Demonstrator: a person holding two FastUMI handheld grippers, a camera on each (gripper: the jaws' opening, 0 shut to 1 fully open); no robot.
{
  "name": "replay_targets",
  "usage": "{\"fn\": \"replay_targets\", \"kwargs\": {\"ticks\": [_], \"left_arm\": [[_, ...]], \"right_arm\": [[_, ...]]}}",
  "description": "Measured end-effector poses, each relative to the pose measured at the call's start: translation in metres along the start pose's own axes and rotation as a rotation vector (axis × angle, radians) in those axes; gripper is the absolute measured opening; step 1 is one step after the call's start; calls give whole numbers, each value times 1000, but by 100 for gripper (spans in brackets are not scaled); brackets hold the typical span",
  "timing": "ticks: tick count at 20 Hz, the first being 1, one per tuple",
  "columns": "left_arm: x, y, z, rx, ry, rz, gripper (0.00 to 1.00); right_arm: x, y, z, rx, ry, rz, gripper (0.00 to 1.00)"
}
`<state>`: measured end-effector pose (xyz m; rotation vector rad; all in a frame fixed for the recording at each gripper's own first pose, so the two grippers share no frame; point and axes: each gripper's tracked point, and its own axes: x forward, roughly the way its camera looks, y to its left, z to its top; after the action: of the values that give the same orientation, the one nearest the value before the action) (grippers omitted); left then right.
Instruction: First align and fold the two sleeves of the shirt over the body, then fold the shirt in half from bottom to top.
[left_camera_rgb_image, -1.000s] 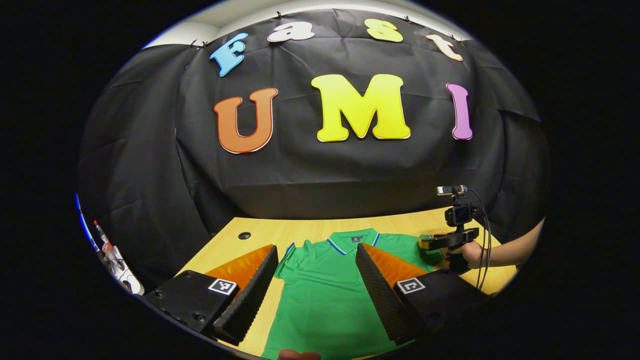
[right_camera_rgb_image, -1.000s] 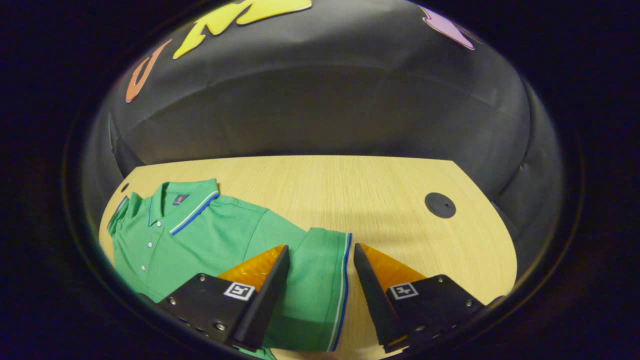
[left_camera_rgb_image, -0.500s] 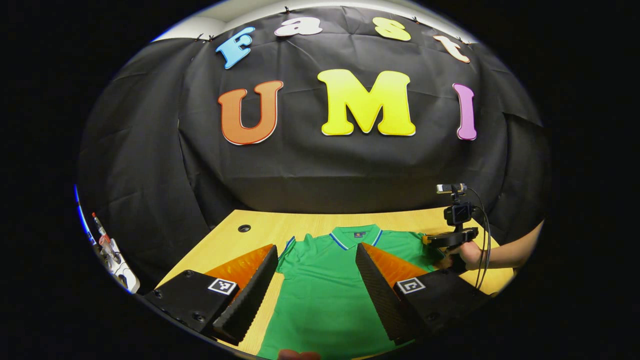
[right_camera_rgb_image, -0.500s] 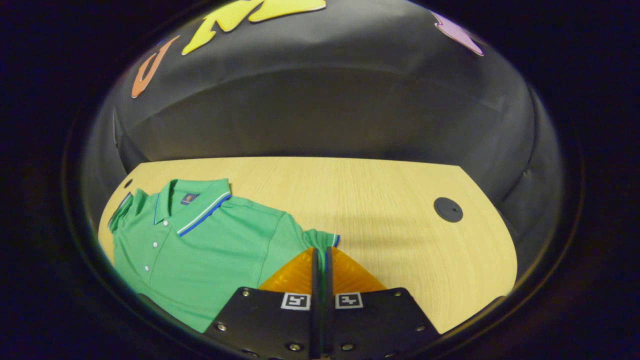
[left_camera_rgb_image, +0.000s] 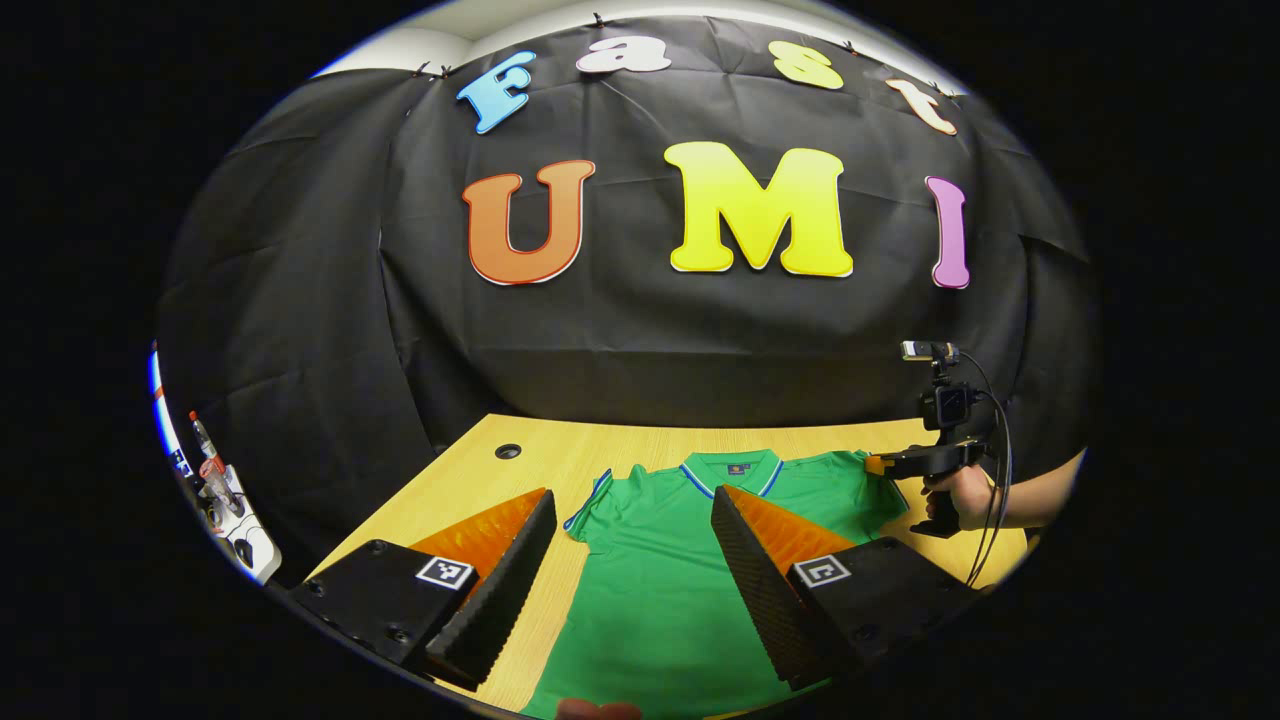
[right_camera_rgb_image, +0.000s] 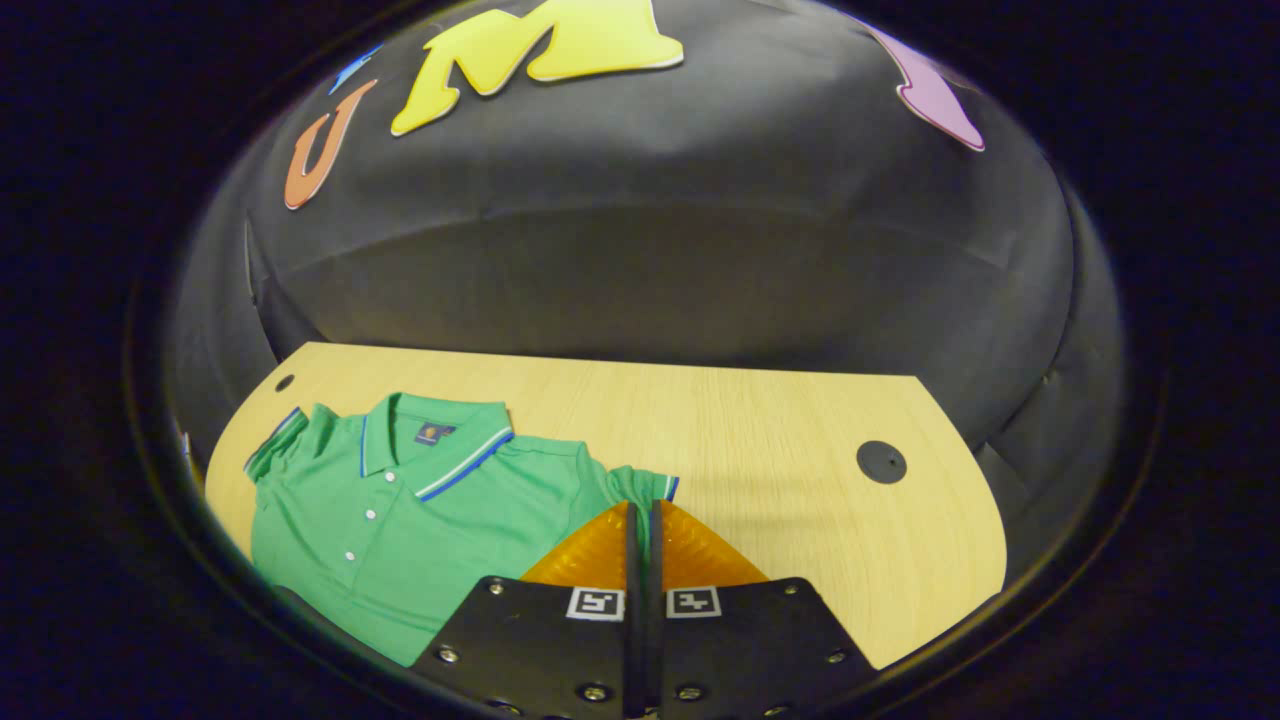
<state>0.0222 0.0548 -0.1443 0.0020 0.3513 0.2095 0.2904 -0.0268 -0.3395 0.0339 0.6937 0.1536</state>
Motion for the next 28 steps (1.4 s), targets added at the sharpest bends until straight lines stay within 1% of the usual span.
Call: {"fn": "replay_targets", "kwargs": {"ticks": [3,7,10,14,17,18,19,20,21,23,24,25,28], "left_arm": [[-3,12,1,-10,-19,8,100],[-5,39,2,-43,-50,29,100],[-7,61,-1,-76,-66,39,100],[-9,93,-8,-106,-72,63,100],[-10,118,-15,-130,-62,87,100],[-10,124,-19,-135,-56,91,100],[-10,129,-22,-138,-49,93,100],[-9,134,-23,-141,-46,96,100],[-9,138,-24,-145,-46,96,100],[-4,142,-25,-149,-45,90,100],[-1,143,-25,-149,-45,84,100],[1,143,-25,-147,-45,74,100],[15,137,-19,-127,-55,22,100]], "right_arm": [[-21,16,14,6,-25,2,1],[-52,53,33,-22,-66,3,1],[-69,82,40,-89,-91,-18,1],[-77,130,31,-174,-90,-26,1],[-81,178,7,-178,-38,10,2],[-84,198,-4,-174,-9,48,6],[-87,210,-11,-172,9,73,8],[-91,220,-15,-168,13,96,16],[-95,225,-15,-168,7,102,13],[-106,228,-9,-161,-8,110,13],[-111,226,-7,-161,-19,102,26],[-117,221,-2,-164,-33,87,30],[-144,209,9,-161,-75,71,73]]}}
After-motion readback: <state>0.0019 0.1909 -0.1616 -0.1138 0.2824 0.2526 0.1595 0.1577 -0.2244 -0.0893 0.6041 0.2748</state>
